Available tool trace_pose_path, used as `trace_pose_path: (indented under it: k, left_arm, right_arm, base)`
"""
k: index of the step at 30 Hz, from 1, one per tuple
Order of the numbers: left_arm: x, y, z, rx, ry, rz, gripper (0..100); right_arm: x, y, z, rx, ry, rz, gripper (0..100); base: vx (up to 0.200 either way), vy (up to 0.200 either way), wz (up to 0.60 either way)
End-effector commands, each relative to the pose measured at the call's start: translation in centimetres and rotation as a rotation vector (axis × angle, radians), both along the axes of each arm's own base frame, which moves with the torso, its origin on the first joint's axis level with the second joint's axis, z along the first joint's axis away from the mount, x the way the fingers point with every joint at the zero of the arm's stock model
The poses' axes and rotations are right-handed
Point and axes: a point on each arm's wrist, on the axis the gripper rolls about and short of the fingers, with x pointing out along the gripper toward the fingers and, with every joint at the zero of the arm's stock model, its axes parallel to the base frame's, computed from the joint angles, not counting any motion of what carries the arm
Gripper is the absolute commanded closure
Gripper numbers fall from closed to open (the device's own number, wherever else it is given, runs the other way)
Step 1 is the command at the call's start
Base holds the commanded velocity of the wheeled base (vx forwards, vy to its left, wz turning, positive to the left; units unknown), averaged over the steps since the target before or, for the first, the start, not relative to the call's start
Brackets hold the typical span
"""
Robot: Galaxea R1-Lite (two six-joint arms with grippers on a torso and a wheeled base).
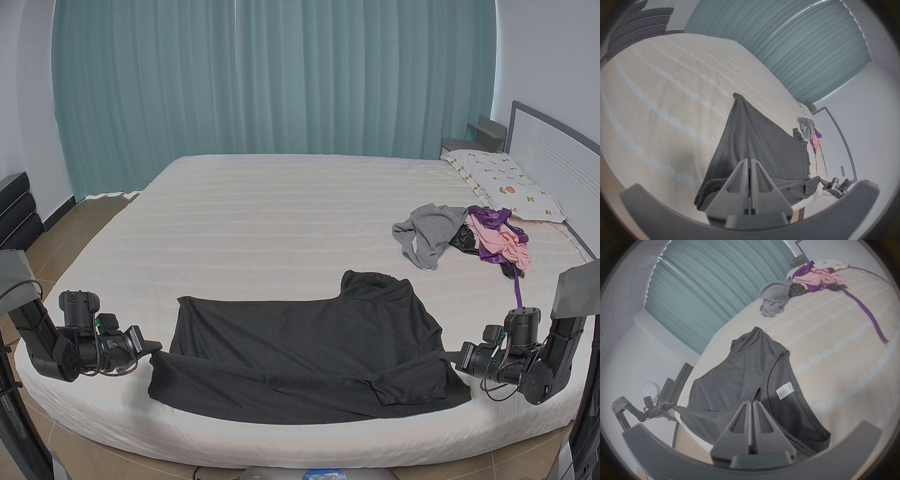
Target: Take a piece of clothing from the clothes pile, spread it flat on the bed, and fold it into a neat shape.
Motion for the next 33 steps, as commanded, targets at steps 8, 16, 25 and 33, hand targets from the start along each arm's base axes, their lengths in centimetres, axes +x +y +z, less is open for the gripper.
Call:
trace_pose_path:
  k: [8, 16, 25, 33]
  left_arm:
    - [-1.9, -0.1, 1.2, 0.01, -0.007, 0.015, 100]
    - [-3.6, 0.5, 1.5, 0.024, -0.002, 0.035, 100]
    - [-4.7, 1.6, 1.5, 0.052, -0.005, 0.056, 100]
    - [-5.4, 1.2, 1.1, 0.067, 0.006, 0.015, 100]
  right_arm:
    - [-2.1, -0.2, 3.1, -0.003, -0.052, -0.008, 100]
    - [-5.1, -0.5, 4.3, -0.003, -0.047, -0.01, 100]
    - [-6.2, -1.2, 4.5, -0.005, -0.038, -0.035, 100]
    - [-6.8, -1.6, 5.2, 0.004, -0.056, -0.052, 100]
  base:
    - [0.0, 0.0, 0.0]
    - [0.0, 0.0, 0.0]
    - [0.0, 0.0, 0.0]
    - [0.0, 0.0, 0.0]
